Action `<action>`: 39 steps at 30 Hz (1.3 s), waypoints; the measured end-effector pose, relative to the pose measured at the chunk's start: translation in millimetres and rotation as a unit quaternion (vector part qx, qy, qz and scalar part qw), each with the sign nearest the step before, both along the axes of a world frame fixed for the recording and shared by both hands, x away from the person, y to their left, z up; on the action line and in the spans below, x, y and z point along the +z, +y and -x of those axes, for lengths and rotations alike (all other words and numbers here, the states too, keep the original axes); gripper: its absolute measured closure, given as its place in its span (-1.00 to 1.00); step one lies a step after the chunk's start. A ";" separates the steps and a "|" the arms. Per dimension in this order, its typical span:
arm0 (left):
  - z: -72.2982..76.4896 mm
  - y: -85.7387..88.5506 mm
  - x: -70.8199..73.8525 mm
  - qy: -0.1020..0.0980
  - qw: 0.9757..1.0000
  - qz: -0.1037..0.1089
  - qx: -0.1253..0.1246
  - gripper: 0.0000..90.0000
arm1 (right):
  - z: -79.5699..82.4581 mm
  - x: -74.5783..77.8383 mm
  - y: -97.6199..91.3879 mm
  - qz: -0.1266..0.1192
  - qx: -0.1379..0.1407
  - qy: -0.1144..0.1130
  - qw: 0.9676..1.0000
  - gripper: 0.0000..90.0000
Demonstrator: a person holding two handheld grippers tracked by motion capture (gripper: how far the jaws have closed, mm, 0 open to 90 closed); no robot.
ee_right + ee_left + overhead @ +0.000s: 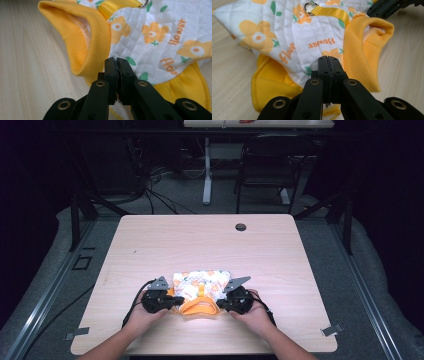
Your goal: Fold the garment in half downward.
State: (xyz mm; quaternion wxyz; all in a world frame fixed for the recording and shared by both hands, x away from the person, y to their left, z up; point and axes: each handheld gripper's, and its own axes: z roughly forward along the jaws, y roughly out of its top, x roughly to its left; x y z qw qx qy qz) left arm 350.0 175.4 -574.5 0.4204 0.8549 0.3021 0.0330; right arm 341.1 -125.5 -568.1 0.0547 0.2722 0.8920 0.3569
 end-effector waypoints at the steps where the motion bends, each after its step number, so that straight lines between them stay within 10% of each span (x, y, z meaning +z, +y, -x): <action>1: -2.0 0.0 -0.6 0.001 1.000 0.004 0.007 0.99 | -1.1 -0.3 0.6 -0.003 -0.005 0.002 1.000 0.93; 21: -32.4 -1.1 -2.1 -0.012 0.999 0.004 0.041 0.99 | -26.2 -2.9 1.7 -0.009 -0.036 -0.007 0.999 0.94; 39: -24.9 5.1 12.8 -0.020 0.999 0.017 0.046 0.94 | -23.1 11.1 -3.2 -0.019 -0.037 -0.018 0.999 0.87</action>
